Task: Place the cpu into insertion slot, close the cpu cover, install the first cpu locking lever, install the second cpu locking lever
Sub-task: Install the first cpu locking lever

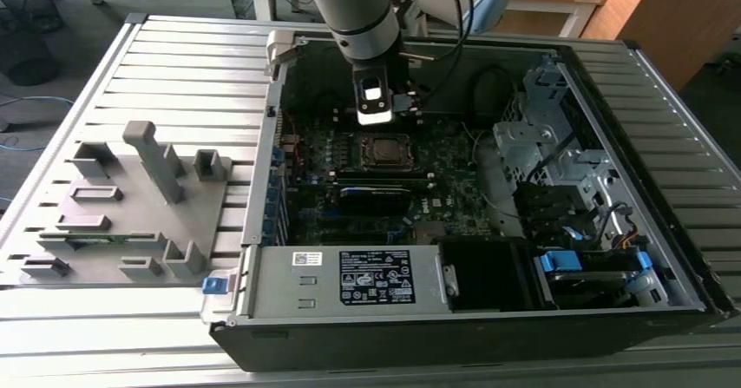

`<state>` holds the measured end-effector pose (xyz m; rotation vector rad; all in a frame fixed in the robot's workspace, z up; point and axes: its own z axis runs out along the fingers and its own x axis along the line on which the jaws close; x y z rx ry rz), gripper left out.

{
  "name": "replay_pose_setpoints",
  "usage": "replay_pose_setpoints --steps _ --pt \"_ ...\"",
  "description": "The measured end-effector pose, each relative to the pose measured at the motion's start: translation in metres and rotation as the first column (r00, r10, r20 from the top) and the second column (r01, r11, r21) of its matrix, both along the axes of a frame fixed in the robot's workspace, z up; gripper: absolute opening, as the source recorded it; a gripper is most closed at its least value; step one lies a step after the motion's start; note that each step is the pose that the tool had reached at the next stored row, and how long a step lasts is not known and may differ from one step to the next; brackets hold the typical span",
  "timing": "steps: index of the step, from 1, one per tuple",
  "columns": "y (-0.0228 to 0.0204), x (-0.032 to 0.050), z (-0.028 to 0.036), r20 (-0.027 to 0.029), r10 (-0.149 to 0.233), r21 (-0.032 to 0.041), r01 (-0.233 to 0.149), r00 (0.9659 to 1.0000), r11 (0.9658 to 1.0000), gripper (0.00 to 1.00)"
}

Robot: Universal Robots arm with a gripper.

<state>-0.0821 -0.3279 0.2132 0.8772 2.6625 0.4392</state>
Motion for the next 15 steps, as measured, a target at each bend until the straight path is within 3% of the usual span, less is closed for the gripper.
replay_pose_setpoints --steps 5,6,7,10,11,13,15 --pt "0.0 0.0 0.0001 0.0 0.0 -0.0004 0.0 1.0 1.0 0.1" --pt "0.0 0.0001 0.0002 -0.002 0.0 -0.0077 0.0 1.0 1.0 0.1" --pt "0.0 0.0006 0.0001 -0.0106 0.0 -0.0203 0.0 0.9999 0.9998 0.1" --pt "-0.0001 0.0021 0.0002 -0.0484 -0.002 -0.0691 -0.001 0.9988 0.9976 0.1" --pt "0.0 0.0028 0.0001 -0.0584 -0.002 -0.0793 -0.002 0.9983 0.9969 0.1" --pt "0.0 0.0039 0.0001 -0.0743 -0.003 -0.0891 -0.004 0.9972 0.996 0.1" --pt "0.0 0.0054 0.0001 -0.0844 -0.003 -0.0921 -0.005 0.9964 0.9957 0.1"
